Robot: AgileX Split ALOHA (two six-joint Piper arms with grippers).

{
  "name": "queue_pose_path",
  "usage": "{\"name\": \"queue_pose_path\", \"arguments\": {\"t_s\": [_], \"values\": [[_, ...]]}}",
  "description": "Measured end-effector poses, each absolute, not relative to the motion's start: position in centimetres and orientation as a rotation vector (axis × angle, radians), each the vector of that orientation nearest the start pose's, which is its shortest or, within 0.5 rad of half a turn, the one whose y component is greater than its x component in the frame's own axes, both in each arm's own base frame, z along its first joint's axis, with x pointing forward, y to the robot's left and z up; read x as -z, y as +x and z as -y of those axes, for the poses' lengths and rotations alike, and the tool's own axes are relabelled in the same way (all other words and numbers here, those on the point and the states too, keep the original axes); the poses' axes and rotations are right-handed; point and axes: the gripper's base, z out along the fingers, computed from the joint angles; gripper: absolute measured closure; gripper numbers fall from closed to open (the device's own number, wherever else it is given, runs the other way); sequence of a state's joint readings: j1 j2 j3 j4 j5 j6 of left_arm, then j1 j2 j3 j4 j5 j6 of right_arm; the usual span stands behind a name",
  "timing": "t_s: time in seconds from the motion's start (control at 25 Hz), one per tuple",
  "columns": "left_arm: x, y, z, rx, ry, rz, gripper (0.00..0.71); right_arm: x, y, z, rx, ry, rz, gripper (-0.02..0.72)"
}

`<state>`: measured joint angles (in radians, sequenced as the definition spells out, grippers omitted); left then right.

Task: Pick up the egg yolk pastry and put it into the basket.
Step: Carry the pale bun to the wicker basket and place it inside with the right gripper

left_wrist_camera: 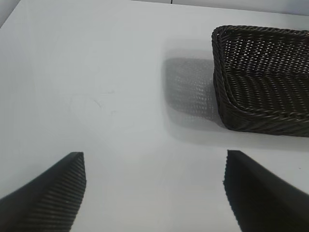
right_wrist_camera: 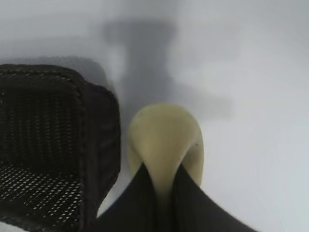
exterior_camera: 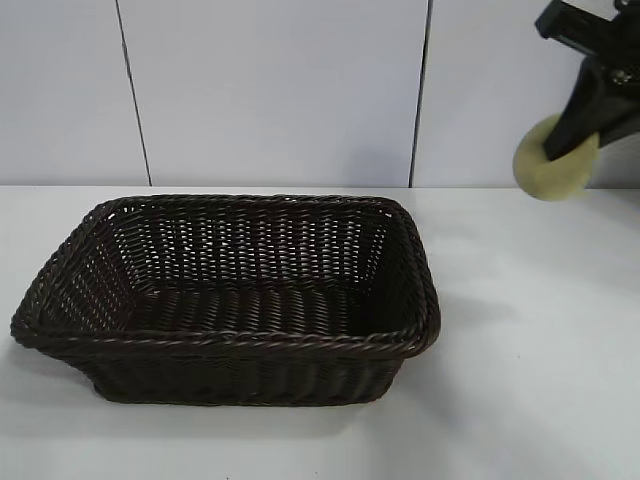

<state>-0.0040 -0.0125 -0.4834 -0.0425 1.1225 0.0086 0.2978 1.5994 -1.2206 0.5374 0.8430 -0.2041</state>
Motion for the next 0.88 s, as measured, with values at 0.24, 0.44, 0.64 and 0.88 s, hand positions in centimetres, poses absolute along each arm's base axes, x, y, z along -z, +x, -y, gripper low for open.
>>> {"name": "queue_pose_path", "arguments": {"t_s": [0.24,0.44,0.64,0.88], "values": [[-26.8,-0.8,0.3,0.049,0.017,-2.110,0.139,-28.4,28.7,-19.3,-0.739,-0.465,-2.545,0.680],[-26.8,-0.8,0.3,0.049,0.017,-2.110,0.139,-27.3,27.8,-22.8,-0.780,-0.479,-2.513,0.680],[-26.8,-0.8,0.3,0.049,0.017,-2.110,0.139,-24.8,28.5,-24.9,-0.762,-0.469,-2.501,0.680],[-26.8,-0.8,0.3,0.049,0.017,-2.110,0.139,-20.3,30.0,-25.8,-0.708,-0.427,-2.567,0.680]]}}
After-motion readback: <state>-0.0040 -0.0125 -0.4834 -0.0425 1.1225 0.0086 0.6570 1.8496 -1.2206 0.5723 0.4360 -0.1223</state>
